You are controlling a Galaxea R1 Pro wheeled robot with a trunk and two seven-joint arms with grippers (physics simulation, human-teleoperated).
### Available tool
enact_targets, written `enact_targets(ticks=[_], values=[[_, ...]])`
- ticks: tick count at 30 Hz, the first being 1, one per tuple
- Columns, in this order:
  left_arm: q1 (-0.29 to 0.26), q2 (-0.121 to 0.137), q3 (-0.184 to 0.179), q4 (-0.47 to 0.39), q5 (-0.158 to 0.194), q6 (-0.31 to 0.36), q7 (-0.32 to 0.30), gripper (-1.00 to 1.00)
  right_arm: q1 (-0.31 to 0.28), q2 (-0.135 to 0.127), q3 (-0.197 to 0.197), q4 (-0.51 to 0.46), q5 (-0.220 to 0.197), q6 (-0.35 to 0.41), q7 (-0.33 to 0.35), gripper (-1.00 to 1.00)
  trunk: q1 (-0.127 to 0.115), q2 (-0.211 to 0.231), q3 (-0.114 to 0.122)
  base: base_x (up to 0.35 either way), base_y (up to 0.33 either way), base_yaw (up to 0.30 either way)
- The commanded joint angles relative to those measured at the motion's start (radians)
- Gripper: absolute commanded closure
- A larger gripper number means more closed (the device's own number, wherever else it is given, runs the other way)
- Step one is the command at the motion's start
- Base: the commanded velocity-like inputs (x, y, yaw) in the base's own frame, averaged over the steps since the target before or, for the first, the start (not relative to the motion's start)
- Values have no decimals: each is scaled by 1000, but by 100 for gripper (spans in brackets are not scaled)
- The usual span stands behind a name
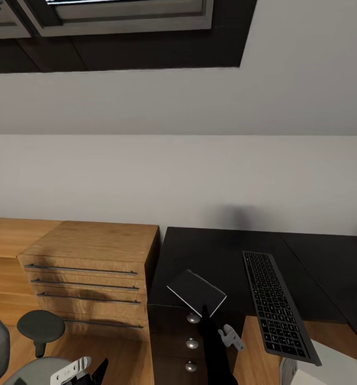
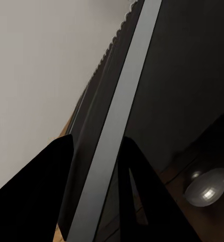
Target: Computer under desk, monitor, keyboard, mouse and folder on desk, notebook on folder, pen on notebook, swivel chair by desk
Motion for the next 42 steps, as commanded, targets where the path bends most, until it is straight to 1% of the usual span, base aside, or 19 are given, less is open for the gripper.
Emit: enact_targets(ticks=[1,15,33,42], values=[[0,-1,3,-2,9,7,-2,-100,-1,0,2,0,-7,-6,0,100,0,-1,-1,0,0,0],[0,-1,0,-3,9,7,-2,-100,-1,0,2,0,-8,-8,0,100,0,-1,-1,0,0,0],[0,-2,0,-3,9,7,-2,-100,-1,0,2,1,-8,-7,0,100,69,-127,-57,0,0,0],[0,0,1,-3,9,7,-2,-100,-1,0,2,-2,-9,-6,-1,100,69,-127,-57,0,0,0]])
